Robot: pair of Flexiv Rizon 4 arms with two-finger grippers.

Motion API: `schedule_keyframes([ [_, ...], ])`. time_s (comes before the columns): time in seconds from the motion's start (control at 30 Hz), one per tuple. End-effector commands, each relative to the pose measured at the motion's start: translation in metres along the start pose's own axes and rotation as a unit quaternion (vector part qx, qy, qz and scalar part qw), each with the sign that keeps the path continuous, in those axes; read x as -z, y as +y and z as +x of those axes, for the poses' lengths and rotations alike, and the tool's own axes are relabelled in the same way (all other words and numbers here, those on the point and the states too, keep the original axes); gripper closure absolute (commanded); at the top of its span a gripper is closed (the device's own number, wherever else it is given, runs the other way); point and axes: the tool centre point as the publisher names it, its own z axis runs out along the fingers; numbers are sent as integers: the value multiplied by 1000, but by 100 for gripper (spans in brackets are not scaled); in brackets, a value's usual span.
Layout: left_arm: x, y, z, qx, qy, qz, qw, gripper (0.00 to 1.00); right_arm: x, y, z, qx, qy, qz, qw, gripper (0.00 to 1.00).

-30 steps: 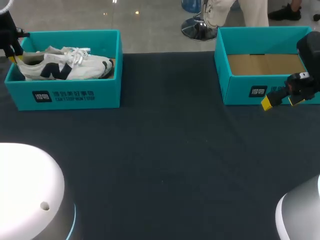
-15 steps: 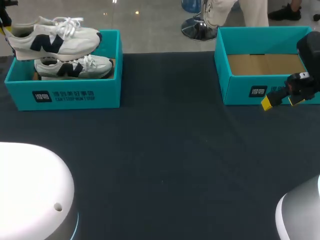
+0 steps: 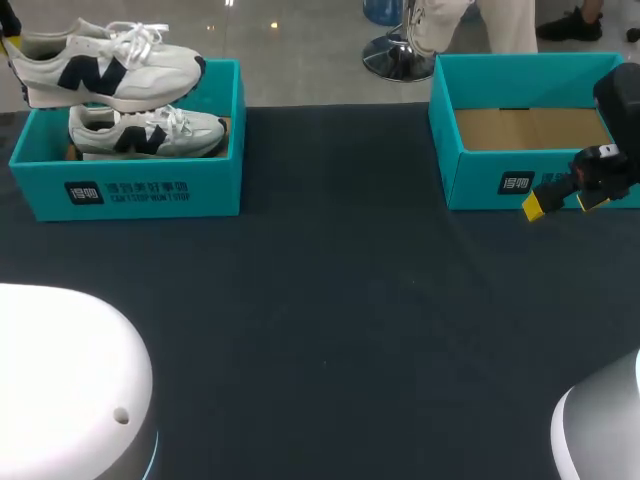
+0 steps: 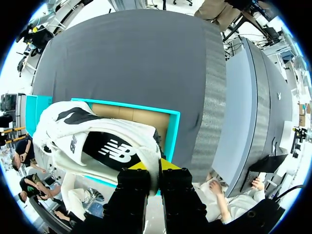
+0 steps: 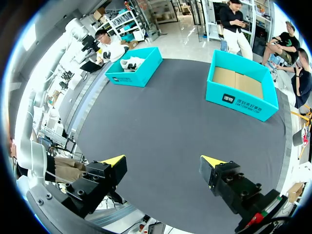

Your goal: Take the shoe out of the shoebox, open the shoe tongue, remove and reinsert the insole, then place the shoe into the shoebox

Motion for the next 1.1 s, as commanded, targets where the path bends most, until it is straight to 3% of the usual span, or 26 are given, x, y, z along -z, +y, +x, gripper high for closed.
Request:
schedule_keyframes([
  [0.03, 2, 1, 0, 0, 0, 1, 1000, 100, -1, 5, 0, -1, 0, 4, 1000, 0],
  [0.6, 0, -4, -3, 11, -5, 7, 1000, 100, -1, 5, 0, -1, 0, 4, 1000, 0],
  [0.77, -1, -34, -35, -3, -13, 8, 1000, 100, -1, 5, 0, -1, 0, 4, 1000, 0],
  [1.1, -7, -113, -129, -65, -20, 13, 998, 100, -1, 5, 0, -1, 0, 4, 1000, 0],
])
